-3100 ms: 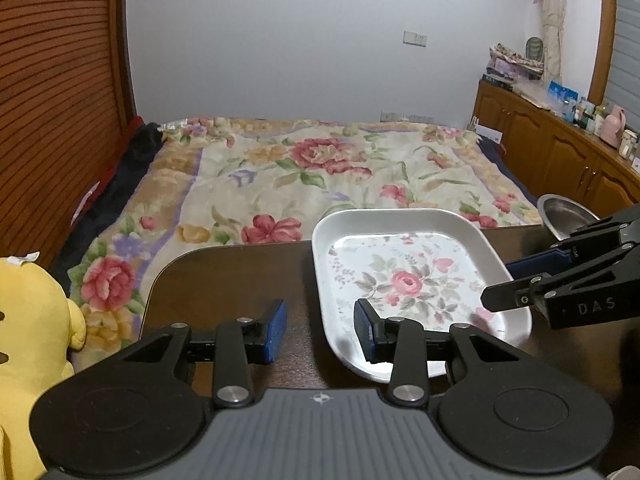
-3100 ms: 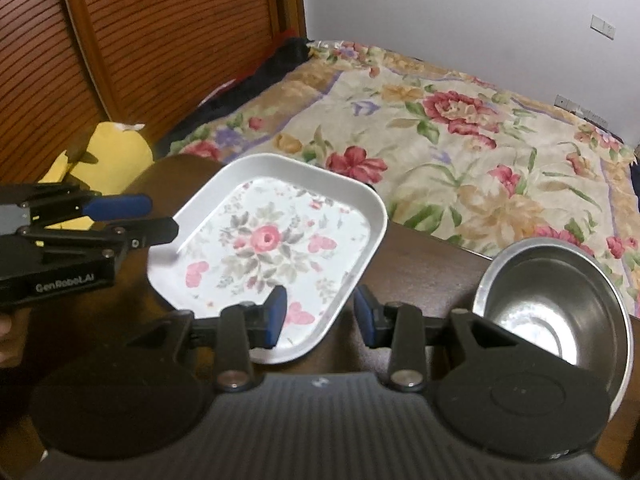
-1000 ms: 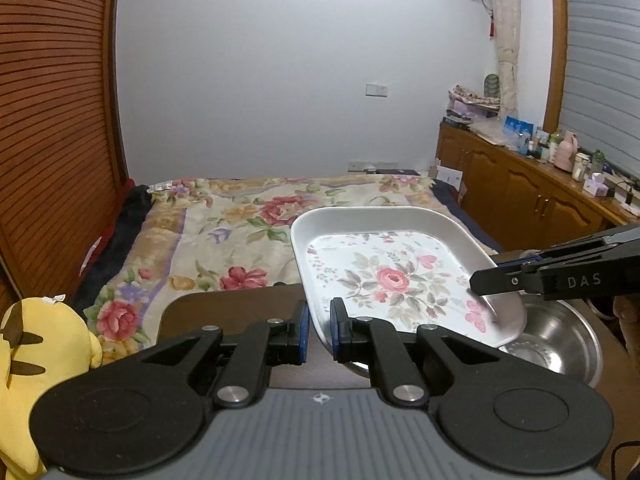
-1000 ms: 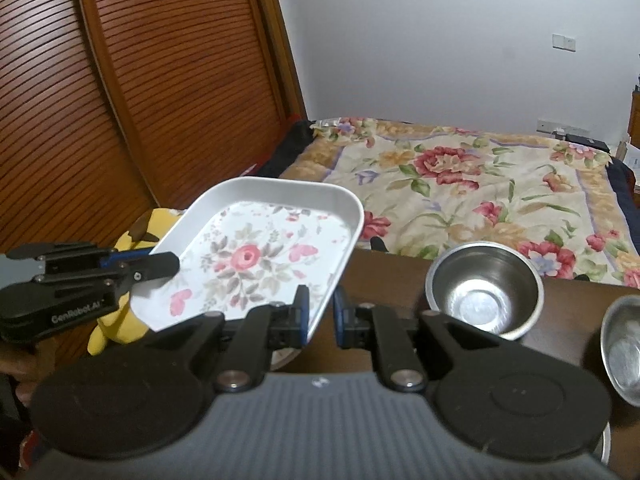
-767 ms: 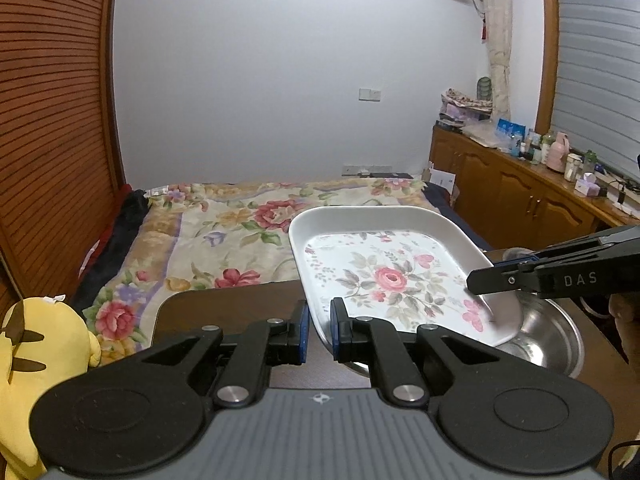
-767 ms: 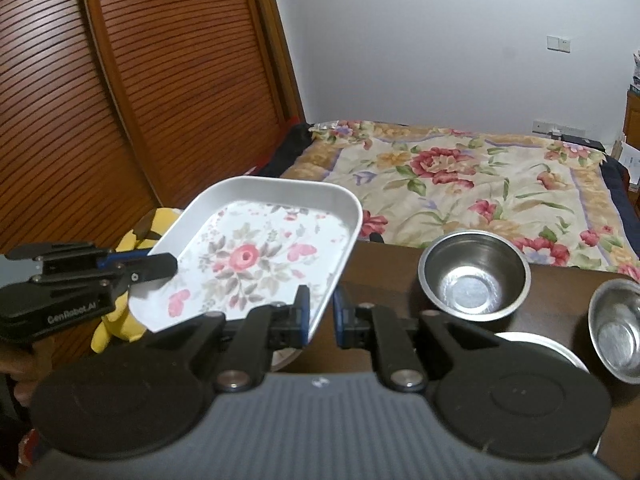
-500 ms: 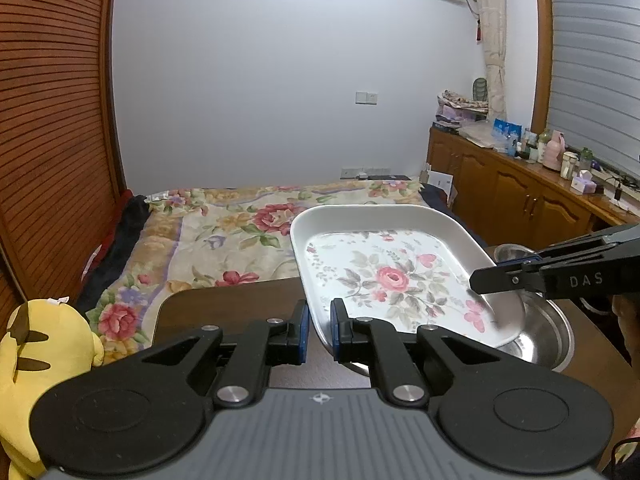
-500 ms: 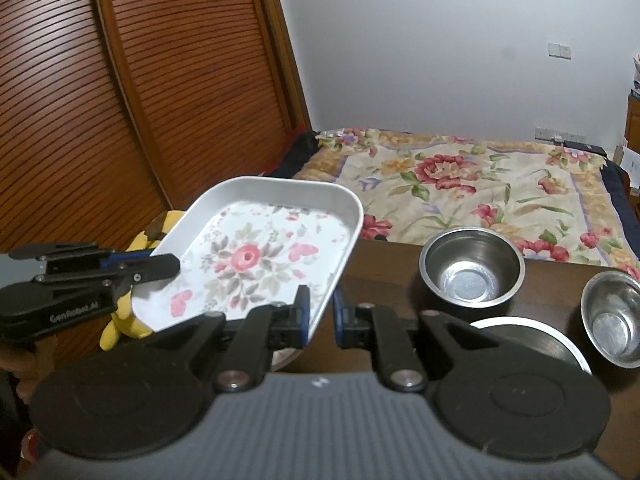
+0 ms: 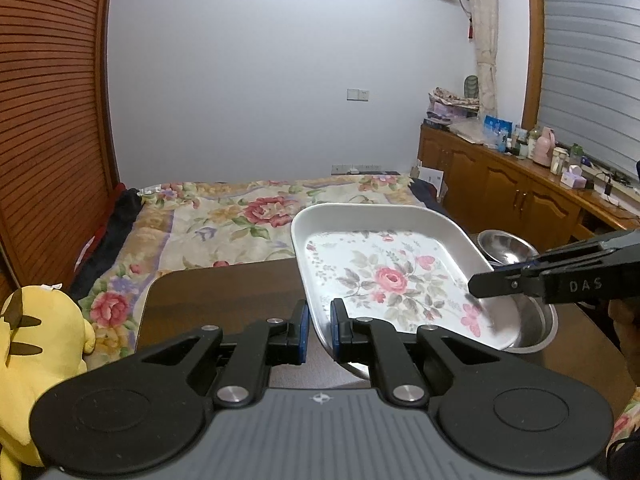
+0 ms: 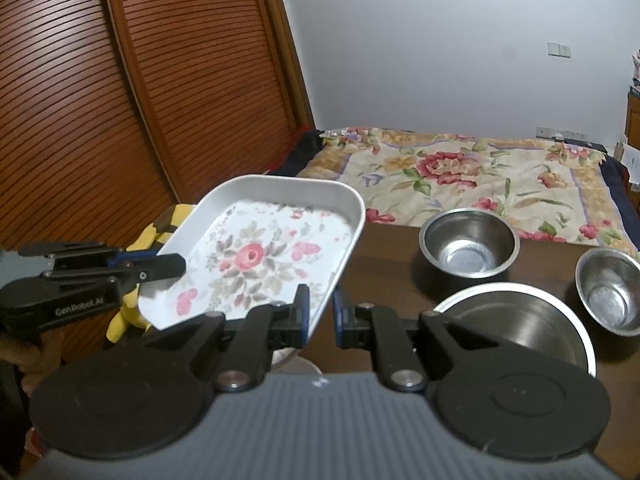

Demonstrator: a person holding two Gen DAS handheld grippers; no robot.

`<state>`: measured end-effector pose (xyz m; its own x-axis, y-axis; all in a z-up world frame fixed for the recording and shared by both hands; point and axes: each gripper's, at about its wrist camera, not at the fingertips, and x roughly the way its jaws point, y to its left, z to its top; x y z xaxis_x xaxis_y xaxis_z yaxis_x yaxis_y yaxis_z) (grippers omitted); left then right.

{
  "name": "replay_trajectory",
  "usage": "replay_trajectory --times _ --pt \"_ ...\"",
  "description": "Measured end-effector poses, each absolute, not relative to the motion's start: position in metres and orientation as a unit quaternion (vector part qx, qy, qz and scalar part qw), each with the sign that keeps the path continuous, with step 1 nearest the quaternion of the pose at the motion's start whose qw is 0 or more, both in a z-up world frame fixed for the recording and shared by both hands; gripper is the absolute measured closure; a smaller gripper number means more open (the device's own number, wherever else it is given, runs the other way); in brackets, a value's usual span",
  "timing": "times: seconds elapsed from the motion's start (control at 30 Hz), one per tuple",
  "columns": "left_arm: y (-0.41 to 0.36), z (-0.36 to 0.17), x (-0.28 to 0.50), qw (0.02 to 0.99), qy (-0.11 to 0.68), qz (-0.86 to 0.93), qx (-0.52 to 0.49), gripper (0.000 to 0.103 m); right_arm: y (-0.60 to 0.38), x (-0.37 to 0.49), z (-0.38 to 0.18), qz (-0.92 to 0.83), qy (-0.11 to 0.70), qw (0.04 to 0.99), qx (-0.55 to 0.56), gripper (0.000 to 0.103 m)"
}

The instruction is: Organize plates and bowls

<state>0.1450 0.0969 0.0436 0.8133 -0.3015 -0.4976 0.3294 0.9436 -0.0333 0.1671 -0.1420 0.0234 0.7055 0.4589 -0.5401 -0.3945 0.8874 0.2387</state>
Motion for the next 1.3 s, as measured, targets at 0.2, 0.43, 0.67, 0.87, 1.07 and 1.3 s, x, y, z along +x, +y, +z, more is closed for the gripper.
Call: replay_trajectory --times 0.2,0.43,0.67,0.87,1.07,1.3 --pt "0.098 0.033 0.128 0.952 0.255 -0.166 0.021 0.091 -0.143 0.159 0.011 0.232 0.317 0.918 0.058 0.089" --pt "0.106 0.01 0.116 0.947 0.277 -0.163 0.004 0.091 -0.139 0.146 -0.006 0.239 0.325 0.913 0.058 0.089" --pt "0.113 -0.011 0.105 0.941 0.299 -0.157 -0.001 0.091 -0.133 0.136 -0.022 0.246 0.331 0.909 0.065 0.089" --pt "0.119 -0.023 0.102 0.94 0.309 -0.147 -0.005 0.091 -0.124 0.13 -0.032 0.252 0.34 0.904 0.057 0.089" --pt "0.12 -0.029 0.099 0.938 0.315 -0.148 -0.007 0.091 -0.123 0.127 -0.039 0.255 0.345 0.901 0.061 0.089" --pt "0.118 -0.039 0.099 0.934 0.325 -0.147 -0.005 0.091 -0.123 0.125 -0.045 0.25 0.348 0.901 0.071 0.089"
